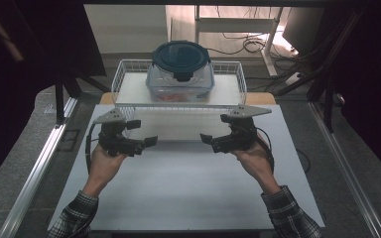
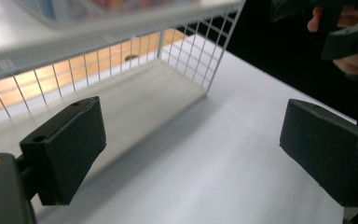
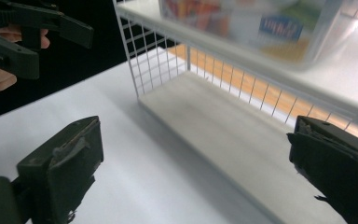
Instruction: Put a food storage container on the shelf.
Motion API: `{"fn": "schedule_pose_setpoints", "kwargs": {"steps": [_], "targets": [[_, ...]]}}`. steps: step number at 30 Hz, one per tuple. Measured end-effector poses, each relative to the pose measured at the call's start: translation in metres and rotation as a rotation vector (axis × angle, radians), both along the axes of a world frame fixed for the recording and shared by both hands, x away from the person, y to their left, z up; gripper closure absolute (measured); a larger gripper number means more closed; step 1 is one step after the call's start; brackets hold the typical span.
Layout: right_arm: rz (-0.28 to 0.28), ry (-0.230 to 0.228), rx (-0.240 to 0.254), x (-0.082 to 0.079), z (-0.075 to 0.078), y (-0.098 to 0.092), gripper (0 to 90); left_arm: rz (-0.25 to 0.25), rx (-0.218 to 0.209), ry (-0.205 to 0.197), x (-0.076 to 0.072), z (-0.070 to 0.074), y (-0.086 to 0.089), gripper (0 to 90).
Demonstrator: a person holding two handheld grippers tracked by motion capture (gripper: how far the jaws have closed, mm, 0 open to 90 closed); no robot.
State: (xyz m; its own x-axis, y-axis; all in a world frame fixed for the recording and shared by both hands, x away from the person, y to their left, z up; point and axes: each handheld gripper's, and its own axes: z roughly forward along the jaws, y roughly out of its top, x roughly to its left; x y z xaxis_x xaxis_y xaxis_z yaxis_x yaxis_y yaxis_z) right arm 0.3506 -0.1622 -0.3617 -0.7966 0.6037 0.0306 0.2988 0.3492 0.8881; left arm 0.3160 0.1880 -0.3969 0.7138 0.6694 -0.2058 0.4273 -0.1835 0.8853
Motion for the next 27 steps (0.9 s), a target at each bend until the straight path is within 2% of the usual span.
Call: {"fn": "schedule_pose_setpoints", "kwargs": {"steps": [9, 16, 22, 24, 27], "targets": [[-0.006, 0.052, -0.009, -0.015, -0.036, -0.014, 0.5, -0.014, 0.038, 0.025, -0.023, -0.040, -0.007, 3.7], [-0.031, 0.062, -0.025, -0.029, -0.060, -0.024, 0.0, -0.034, 0.028, 0.045, -0.041, -0.069, -0.004, 3.6], [-0.043, 0.077, -0.044, -0.044, -0.085, -0.030, 0.0, -0.046, 0.082, 0.100, -0.054, -0.099, -0.005, 3.5], [-0.043, 0.083, -0.055, -0.048, -0.094, -0.032, 0.0, -0.059, 0.124, 0.137, -0.058, -0.112, -0.009, 3.4], [-0.043, 0.102, -0.086, -0.056, -0.113, -0.033, 0.0, -0.072, 0.200, 0.163, -0.062, -0.126, -0.016, 3.1]]}}
